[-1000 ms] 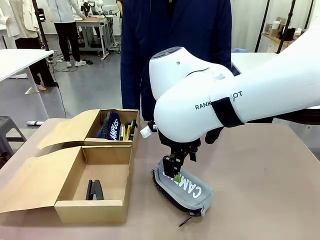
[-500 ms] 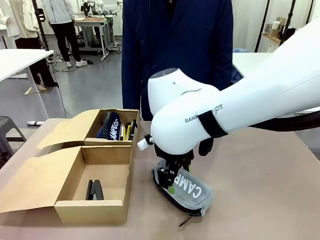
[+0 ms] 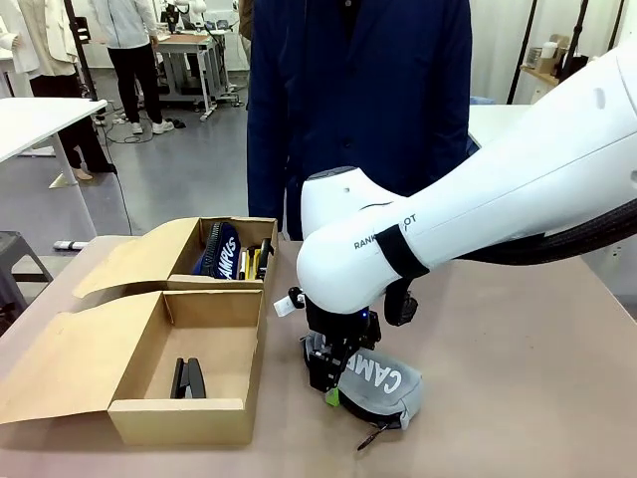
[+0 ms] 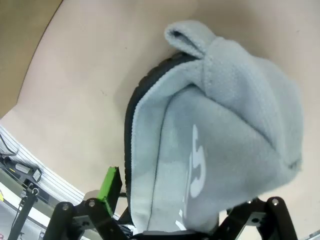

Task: Place items inside the box.
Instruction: Pick up a Pencil pouch or Stapler and place it inside the Mailer Box closest to the robot.

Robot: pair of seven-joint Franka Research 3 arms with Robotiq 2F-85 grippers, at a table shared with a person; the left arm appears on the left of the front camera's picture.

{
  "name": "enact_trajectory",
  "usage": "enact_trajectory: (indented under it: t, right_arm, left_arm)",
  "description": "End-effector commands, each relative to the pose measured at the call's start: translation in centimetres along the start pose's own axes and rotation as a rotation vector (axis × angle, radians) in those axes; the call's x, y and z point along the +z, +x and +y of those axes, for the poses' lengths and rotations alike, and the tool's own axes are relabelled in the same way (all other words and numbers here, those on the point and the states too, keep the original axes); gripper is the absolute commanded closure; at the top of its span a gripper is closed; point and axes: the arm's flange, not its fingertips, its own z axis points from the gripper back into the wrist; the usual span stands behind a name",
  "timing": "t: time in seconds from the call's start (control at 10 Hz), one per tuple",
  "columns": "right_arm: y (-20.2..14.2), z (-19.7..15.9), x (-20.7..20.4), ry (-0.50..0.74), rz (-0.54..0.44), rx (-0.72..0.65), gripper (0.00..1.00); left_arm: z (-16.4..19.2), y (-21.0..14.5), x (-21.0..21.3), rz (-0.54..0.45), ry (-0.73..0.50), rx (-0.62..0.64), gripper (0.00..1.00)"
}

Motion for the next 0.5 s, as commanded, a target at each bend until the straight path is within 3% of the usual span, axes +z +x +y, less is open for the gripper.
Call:
enact_trajectory:
  t: [0.0, 0.1, 0.2, 0.3, 0.4]
  right_arm:
    - [-0.74, 0.04, 0.31, 0.016, -0.029, 0.012, 0.59]
    - [-0.77, 0.01, 0.29, 0.011, -0.024, 0.009, 0.59]
    - [-0.88, -0.03, 0.29, 0.009, -0.03, 0.001, 1.0]
    - [-0.91, -0.14, 0.18, 0.003, -0.02, -0.037, 0.65]
    - [-0.89, -0.07, 0.19, 0.005, -0.021, -0.031, 1.0]
  left_arm:
    - [-0.17, -0.23, 0.03, 0.005, -0.012, -0.023, 0.0]
    - [-0.17, -0.23, 0.03, 0.005, -0.012, -0.023, 0.0]
    - [-0.17, -0.23, 0.03, 0.005, -0.012, -0.023, 0.0]
    - [-0.17, -0.23, 0.03, 0.005, -0.012, -0.023, 0.0]
    - [-0.17, -0.23, 0.03, 0.005, -0.012, -0.023, 0.0]
